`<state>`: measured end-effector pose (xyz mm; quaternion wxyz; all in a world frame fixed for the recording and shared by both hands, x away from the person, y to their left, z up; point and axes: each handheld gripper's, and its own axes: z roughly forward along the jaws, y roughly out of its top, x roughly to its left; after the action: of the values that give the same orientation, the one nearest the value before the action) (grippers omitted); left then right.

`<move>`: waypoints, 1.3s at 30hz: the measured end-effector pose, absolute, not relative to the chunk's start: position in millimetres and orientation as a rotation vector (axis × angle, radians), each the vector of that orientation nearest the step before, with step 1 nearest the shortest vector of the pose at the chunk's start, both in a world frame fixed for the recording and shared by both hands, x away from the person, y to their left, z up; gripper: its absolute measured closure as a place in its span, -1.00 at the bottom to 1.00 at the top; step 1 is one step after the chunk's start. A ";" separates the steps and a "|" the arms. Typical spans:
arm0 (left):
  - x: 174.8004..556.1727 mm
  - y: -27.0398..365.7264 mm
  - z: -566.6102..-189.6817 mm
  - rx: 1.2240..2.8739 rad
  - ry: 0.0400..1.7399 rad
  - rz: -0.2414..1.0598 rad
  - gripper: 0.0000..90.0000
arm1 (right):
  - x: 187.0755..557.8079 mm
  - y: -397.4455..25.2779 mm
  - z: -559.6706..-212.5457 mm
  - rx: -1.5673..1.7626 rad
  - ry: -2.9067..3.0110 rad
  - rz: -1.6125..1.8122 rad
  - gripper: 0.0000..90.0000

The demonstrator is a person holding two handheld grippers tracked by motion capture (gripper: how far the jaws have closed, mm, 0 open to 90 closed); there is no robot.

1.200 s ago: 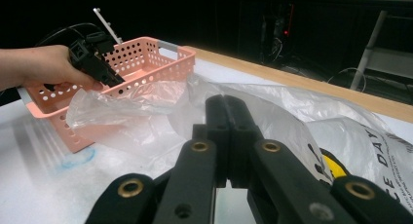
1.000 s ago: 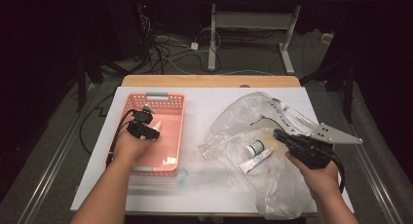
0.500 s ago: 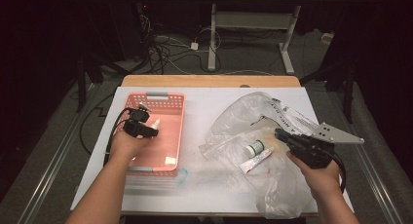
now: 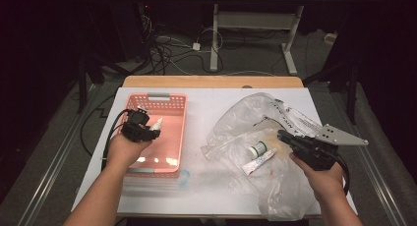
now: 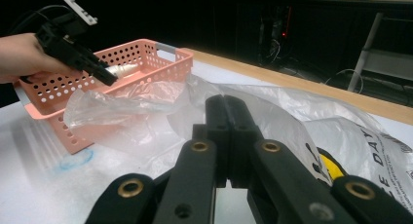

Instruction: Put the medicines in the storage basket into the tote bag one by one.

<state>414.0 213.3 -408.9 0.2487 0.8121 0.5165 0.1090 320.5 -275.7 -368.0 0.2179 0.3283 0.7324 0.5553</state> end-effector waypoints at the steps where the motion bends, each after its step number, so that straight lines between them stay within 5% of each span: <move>1: 411.3 213.0 -407.2 2.211 1.398 0.303 0.31 | 320.5 -275.9 -368.1 0.910 2.026 1.539 1.00; 39: 329.9 200.6 -398.2 2.116 1.150 0.361 0.31 | 319.7 -273.3 -369.3 0.912 2.039 1.525 1.00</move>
<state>329.9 200.6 -398.2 0.3459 0.8153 0.4431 0.1392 319.7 -273.3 -369.3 0.2168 0.3292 0.7358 0.5506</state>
